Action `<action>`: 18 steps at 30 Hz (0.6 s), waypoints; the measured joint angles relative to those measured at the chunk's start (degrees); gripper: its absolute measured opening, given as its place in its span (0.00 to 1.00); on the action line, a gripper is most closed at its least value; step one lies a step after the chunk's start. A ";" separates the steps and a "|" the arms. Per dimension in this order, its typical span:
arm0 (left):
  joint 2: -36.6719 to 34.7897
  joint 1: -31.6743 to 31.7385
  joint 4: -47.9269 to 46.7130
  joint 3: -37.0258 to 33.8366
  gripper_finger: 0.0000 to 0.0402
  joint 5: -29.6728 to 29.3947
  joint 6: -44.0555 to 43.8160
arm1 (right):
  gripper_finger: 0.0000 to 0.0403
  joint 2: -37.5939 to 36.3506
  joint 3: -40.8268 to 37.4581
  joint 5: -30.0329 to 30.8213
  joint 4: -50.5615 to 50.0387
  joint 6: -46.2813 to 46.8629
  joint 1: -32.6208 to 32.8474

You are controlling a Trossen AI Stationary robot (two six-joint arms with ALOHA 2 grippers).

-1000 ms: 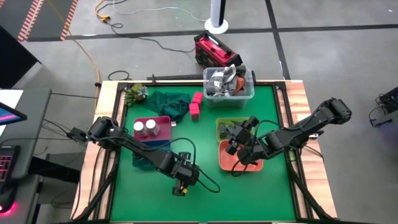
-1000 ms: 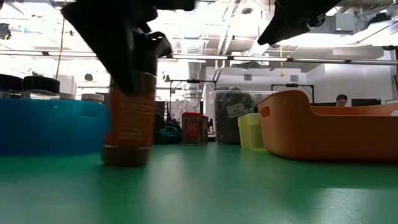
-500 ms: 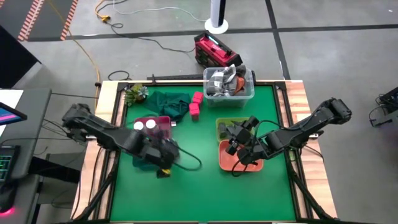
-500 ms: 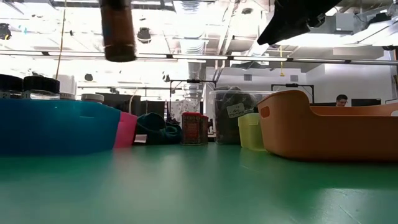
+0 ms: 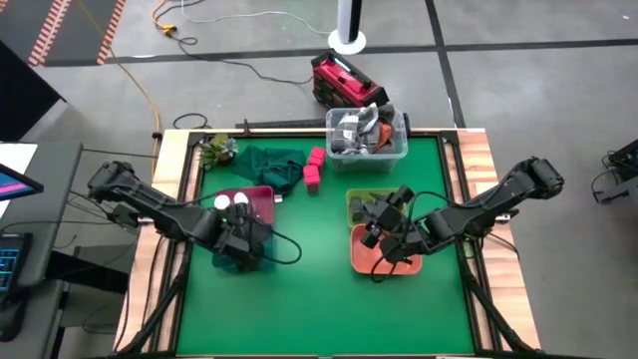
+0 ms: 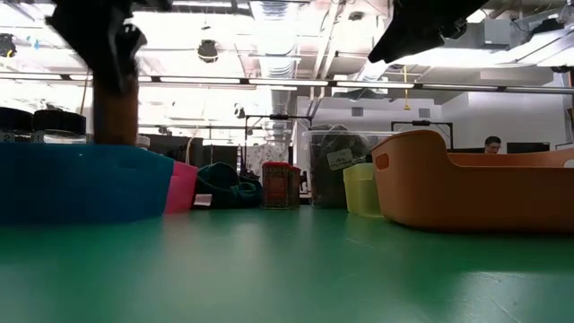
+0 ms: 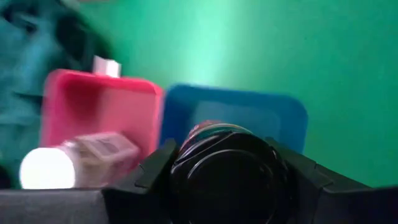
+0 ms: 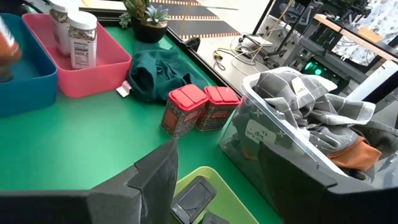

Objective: Sort spices by type
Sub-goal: Put the black spice bottle into the blue bin

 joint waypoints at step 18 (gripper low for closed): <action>-0.02 6.93 13.43 -13.80 0.68 7.83 3.40 | 0.63 0.00 0.00 -0.08 0.20 -0.08 -0.28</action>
